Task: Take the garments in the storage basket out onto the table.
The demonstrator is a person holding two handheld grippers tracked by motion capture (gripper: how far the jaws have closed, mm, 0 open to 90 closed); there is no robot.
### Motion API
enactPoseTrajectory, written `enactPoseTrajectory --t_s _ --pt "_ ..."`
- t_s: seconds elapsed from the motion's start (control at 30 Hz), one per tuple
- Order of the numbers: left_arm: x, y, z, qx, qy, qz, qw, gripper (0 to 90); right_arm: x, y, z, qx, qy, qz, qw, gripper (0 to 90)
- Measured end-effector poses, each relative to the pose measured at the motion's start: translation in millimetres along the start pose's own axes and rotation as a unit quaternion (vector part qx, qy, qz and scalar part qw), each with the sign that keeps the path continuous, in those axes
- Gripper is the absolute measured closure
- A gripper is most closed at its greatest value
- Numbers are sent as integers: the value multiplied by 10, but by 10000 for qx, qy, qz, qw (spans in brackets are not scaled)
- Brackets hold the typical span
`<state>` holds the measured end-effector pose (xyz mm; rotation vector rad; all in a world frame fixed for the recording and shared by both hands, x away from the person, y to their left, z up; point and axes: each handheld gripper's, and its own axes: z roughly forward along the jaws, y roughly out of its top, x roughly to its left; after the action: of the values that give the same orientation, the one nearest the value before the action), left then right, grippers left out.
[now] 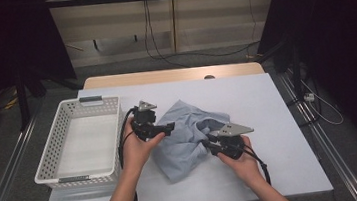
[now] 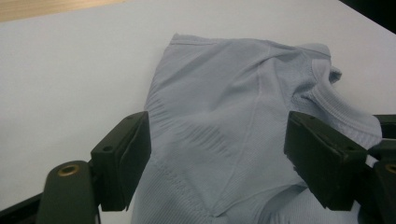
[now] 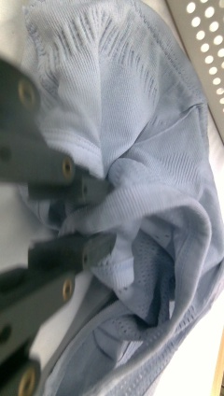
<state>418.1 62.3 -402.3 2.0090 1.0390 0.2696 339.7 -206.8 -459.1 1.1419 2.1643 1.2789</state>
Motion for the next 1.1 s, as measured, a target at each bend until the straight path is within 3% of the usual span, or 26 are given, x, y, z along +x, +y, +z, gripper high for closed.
enactPoseTrajectory --t_s 0.03,0.07,0.33,0.5,0.67,0.77,0.83,0.97,1.1 --pt "0 0 0 0 0 0 10000 239 0 0 0 0 0 0 10000 796" --pt "-10 -6 3 -7 6 18 10000 241 -34 -7 -22 -35 -37 14 10000 866" --pt "-21 -29 3 25 5 1 10000 242 -187 -11 -187 -117 -50 186 9997 874" --pt "-25 -26 -20 -19 5 9 10000 242 -343 14 -365 -276 -200 391 9987 875" --pt "-38 -25 -20 -26 -42 31 10000 242 -571 25 -559 -458 -564 557 9958 875" --pt "-53 -20 -18 -42 -67 9 10000 242 -729 25 -715 -547 -937 591 9923 875" --pt "-56 -20 -3 -44 -82 9 10000 242 -815 2 -793 -612 -1067 759 9895 874" --pt "-62 -34 45 20 -100 -22 9999 239 -869 -60 -794 -596 -1057 876 9887 871" --pt "-67 -37 90 38 -123 1 9999 237 -822 -63 -721 -529 -1018 784 9903 866"
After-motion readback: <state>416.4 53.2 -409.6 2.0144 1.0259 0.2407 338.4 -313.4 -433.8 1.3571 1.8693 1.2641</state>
